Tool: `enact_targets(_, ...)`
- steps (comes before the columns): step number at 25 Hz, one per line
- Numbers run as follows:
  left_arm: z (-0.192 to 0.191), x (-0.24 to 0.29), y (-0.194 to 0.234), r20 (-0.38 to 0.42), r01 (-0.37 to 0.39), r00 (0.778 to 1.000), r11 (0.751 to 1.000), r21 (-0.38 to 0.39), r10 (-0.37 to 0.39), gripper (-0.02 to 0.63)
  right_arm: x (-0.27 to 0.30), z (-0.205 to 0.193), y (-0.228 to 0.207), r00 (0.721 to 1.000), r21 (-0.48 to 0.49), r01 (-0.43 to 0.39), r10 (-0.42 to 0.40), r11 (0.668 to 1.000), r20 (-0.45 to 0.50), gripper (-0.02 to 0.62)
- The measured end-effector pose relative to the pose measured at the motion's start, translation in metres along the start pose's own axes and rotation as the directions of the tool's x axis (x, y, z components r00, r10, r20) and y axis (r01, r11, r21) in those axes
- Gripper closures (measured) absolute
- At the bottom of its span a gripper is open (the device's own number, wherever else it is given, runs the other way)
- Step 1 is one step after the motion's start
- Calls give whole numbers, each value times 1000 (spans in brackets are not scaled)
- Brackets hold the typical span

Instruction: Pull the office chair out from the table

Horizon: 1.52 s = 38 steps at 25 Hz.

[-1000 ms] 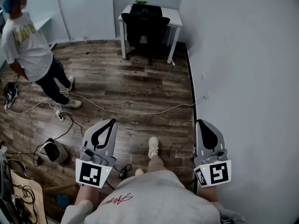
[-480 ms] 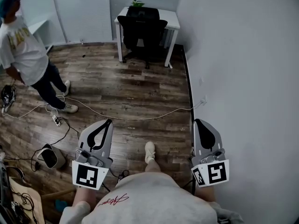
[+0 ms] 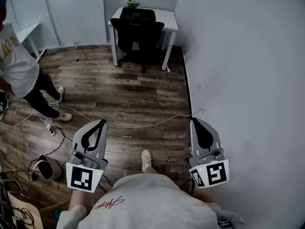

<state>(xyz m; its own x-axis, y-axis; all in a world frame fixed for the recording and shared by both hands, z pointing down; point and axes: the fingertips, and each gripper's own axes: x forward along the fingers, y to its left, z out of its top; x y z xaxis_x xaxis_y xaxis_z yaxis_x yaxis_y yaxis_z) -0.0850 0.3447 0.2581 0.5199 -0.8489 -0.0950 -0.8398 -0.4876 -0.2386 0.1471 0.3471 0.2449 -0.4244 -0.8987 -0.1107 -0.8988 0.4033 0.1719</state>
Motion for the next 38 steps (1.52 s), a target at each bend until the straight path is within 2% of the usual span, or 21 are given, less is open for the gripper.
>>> enact_targets(9, -4, 82, 21, 0, 2, 1000, 1000, -4, -2, 611, 68, -12, -55, 1000, 18, -13, 13, 1000, -19, 593)
enact_targets(12, 0, 110, 21, 5, 5, 1000, 1000, 22, -5, 611, 85, -11, -77, 1000, 16, -25, 25, 1000, -15, 592)
enact_targets(19, -11, 158, 39, 9, -23, 1000, 1000, -9, 24, 611, 134, -21, -108, 999, -2, -41, 41, 999, -9, 592)
enact_targets(25, -15, 211, 35, 21, -4, 1000, 999, -34, 5, 611, 158, -26, -142, 999, -24, -54, 54, 998, 6, 592)
enact_targets(31, -18, 237, 30, 11, -9, 1000, 1000, -20, 9, 611, 178, -41, -161, 997, -24, -79, 79, 997, -21, 592)
enact_targets(38, -24, 241, 49, 11, -37, 999, 999, -31, 38, 611, 201, -54, -153, 991, -11, -125, 124, 992, -43, 592)
